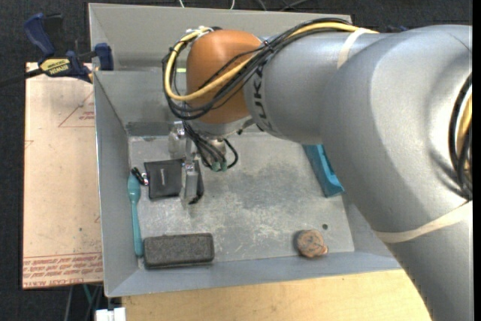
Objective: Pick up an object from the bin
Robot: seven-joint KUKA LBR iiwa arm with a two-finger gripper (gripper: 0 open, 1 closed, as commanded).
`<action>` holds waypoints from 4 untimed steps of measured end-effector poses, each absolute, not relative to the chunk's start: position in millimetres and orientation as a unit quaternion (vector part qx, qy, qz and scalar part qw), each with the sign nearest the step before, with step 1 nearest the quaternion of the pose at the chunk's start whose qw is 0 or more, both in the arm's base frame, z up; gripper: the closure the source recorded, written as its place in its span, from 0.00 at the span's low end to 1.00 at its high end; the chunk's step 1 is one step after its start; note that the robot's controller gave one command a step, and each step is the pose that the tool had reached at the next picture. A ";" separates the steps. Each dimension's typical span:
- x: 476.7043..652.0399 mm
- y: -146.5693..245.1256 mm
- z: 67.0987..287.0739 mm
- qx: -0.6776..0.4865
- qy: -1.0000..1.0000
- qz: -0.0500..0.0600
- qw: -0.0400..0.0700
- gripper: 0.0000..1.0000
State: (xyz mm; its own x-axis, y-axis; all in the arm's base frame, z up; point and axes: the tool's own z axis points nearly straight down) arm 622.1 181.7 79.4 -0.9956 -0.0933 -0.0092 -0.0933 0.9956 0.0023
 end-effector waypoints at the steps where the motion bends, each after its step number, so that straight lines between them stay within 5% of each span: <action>1: 629.8 193.8 73.1 -0.068 0.998 0.001 0.003 1.00; 2: 630.7 179.9 72.7 -0.074 0.997 0.002 0.002 1.00; 3: 633.4 199.3 107.6 -0.083 0.997 0.002 0.004 0.00; 4: 633.3 199.1 107.5 -0.082 0.997 0.002 0.004 0.00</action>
Offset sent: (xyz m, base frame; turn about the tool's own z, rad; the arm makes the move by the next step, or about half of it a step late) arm 0.0000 0.0000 0.0000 0.0000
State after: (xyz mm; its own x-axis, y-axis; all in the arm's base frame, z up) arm 633.3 199.1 107.5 -0.9864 -0.1643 -0.0090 -0.1644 0.9864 0.0040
